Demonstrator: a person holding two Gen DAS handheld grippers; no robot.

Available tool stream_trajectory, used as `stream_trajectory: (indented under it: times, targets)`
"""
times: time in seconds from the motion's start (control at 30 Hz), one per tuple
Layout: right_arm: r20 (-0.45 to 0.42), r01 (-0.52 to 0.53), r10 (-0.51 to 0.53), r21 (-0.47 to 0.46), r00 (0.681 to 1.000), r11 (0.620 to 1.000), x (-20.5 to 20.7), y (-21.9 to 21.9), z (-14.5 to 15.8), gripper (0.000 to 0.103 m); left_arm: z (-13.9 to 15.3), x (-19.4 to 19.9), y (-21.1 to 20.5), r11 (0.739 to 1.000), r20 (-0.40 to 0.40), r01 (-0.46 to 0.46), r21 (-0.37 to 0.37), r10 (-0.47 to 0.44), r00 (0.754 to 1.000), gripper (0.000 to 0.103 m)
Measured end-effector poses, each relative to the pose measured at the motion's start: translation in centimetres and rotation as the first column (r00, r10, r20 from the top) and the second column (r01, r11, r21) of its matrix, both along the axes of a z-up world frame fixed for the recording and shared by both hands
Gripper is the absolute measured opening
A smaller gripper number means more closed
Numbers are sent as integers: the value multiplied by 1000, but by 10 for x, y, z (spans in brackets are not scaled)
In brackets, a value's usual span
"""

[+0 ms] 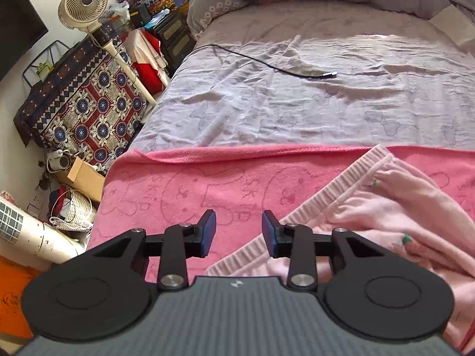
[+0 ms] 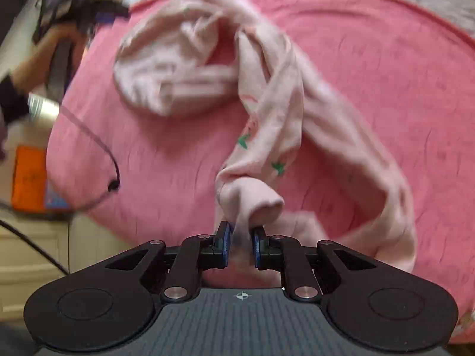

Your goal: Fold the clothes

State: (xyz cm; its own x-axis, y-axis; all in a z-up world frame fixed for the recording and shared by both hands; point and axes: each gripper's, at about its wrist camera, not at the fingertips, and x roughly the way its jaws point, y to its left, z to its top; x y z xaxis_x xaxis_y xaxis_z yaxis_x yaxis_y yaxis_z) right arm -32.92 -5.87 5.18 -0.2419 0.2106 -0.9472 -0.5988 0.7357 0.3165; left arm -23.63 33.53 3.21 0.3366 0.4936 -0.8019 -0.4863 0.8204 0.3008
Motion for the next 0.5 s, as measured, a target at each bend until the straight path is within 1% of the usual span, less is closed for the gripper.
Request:
stream_trajectory:
  times: [0.07, 0.1, 0.13, 0.17, 0.2, 0.23, 0.27, 0.3, 0.33, 0.37, 0.4, 0.43, 0.47, 0.5]
  targets:
    - [-1, 58, -58, -69, 998, 996, -13, -12, -2, 26, 2, 20, -8, 999, 18, 45, 2, -45, 999, 48]
    - [35, 129, -126, -89, 991, 988, -13, -22, 0, 41, 2, 31, -13, 998, 26, 69, 3, -69, 997, 54]
    - [110, 205, -193, -114, 975, 972, -8, -32, 4, 61, -2, 45, -18, 996, 21, 92, 4, -92, 996, 65]
    - [193, 281, -253, -135, 948, 950, -3, -41, 8, 68, -10, 56, -22, 994, -3, 109, 2, -109, 994, 72]
    - [262, 338, -293, -146, 920, 930, 4, -48, 8, 72, -17, 68, -26, 992, -26, 126, 0, -125, 992, 86]
    - [328, 389, -325, -153, 887, 909, 11, -55, 8, 75, -25, 80, -30, 990, -50, 142, -3, -142, 989, 91]
    - [361, 427, -351, -158, 864, 890, 19, -59, 3, 78, -32, 91, -35, 987, -73, 159, -6, -159, 985, 91]
    - [358, 450, -374, -159, 856, 879, 27, -63, -9, 85, -43, 103, -39, 985, -111, 172, -20, -173, 979, 91]
    - [347, 470, -396, -159, 850, 868, 36, -67, -21, 85, -61, 113, -42, 984, -169, 175, -45, -180, 969, 91]
    - [313, 482, -418, -163, 853, 861, 42, -67, -37, 83, -72, 117, -44, 983, -197, 172, -55, -180, 964, 91]
    - [284, 494, -436, -181, 854, 850, 45, -67, -51, 64, -73, 116, -46, 983, -179, 177, -55, -184, 966, 90]
    - [291, 501, -439, -192, 850, 844, 47, -66, -53, 59, -73, 114, -48, 982, -161, 181, -54, -188, 969, 77]
    - [307, 507, -438, -199, 845, 839, 48, -64, -52, 52, -72, 113, -50, 980, -140, 184, -71, -193, 971, 65]
    - [334, 486, -408, -198, 850, 851, 49, -63, -45, 24, -66, 110, -53, 980, -115, 178, -95, -188, 975, 36]
